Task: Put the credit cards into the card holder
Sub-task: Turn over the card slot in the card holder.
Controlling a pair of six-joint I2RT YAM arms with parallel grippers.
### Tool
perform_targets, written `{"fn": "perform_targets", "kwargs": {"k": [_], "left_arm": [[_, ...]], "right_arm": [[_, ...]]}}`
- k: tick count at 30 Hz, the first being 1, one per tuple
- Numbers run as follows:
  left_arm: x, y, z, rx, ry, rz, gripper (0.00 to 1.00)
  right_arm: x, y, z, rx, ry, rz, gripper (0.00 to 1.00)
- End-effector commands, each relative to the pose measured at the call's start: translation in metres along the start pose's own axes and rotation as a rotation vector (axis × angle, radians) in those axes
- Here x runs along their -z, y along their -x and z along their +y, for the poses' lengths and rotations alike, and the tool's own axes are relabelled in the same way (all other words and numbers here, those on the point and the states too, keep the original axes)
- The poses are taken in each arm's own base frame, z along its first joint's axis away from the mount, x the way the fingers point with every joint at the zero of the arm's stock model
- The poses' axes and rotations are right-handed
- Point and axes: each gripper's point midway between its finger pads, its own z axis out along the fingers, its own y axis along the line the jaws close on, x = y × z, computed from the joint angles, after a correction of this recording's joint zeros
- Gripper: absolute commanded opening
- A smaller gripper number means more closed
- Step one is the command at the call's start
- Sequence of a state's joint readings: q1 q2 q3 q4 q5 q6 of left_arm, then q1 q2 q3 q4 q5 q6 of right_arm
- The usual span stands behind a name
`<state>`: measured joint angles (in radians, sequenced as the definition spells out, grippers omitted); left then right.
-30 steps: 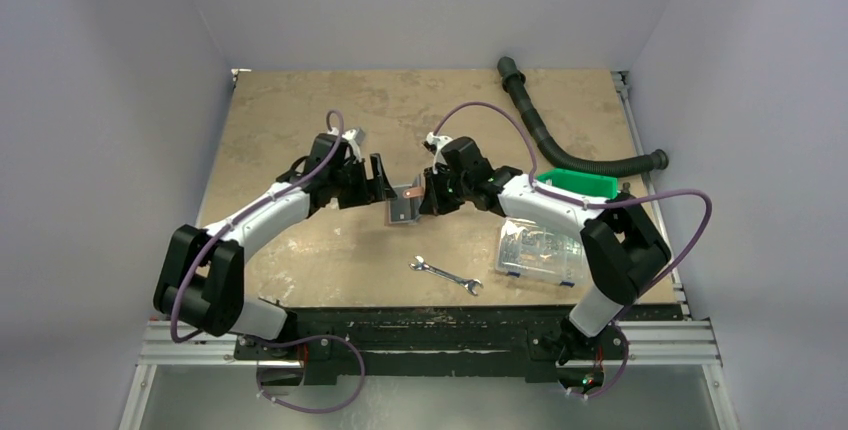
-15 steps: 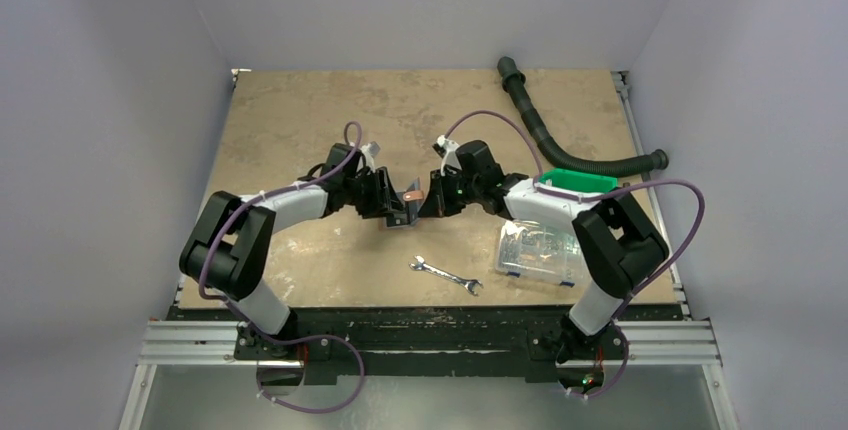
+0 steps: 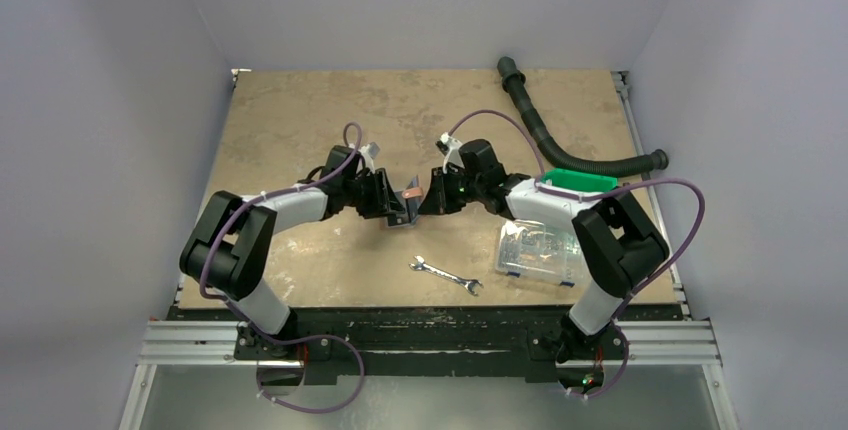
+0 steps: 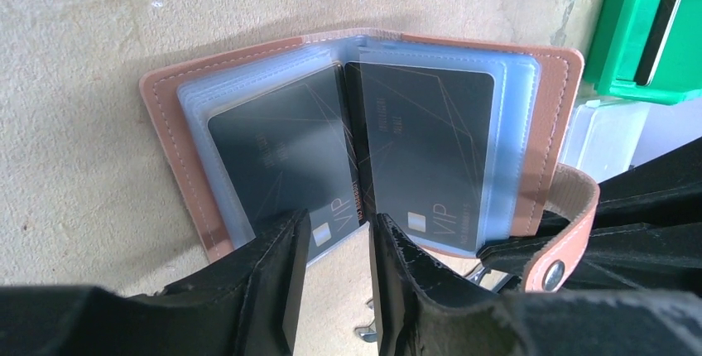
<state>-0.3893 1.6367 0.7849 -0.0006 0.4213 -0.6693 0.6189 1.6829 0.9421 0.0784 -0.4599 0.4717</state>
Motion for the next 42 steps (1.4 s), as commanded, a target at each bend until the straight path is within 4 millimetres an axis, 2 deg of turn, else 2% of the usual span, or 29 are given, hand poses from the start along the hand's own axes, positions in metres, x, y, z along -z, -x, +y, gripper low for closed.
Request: {"fn": "perform_targets", "kwargs": {"k": [1,6,11,19,25,28,32,34,40,42], "left_arm": [[0.000,-0.022,0.029,-0.002,0.107,0.039,0.37],[0.002,-0.026,0.031,0.002,0.108,0.041,0.36],[0.002,-0.027,0.032,0.002,0.108,0.042,0.35],[0.003,-0.027,0.030,0.000,0.102,0.040,0.34],[0.003,-0.025,0.027,0.000,0.093,0.036,0.33],[0.002,-0.023,0.026,-0.003,0.089,0.038,0.33],[0.003,-0.022,0.025,-0.005,0.089,0.036,0.33],[0.003,-0.023,0.026,-0.004,0.092,0.037,0.33],[0.002,-0.026,0.029,-0.004,0.096,0.044,0.32],[0.002,-0.027,0.029,-0.002,0.096,0.045,0.32]], "right_arm": [[0.000,0.025,0.012,0.028,0.064,-0.079,0.14],[0.000,0.027,0.013,0.020,0.079,-0.082,0.16],[0.001,0.029,0.014,0.019,0.092,-0.088,0.23],[-0.003,0.029,0.009,0.013,0.077,-0.084,0.22],[-0.007,0.031,0.001,0.020,0.041,-0.081,0.31],[-0.008,0.030,0.001,0.017,0.044,-0.078,0.29],[-0.007,0.029,0.005,0.016,0.067,-0.077,0.16],[-0.007,0.029,0.006,0.016,0.072,-0.076,0.13],[-0.004,0.028,0.016,0.014,0.124,-0.077,0.14],[-0.002,0.027,0.019,0.013,0.138,-0.078,0.17]]}}
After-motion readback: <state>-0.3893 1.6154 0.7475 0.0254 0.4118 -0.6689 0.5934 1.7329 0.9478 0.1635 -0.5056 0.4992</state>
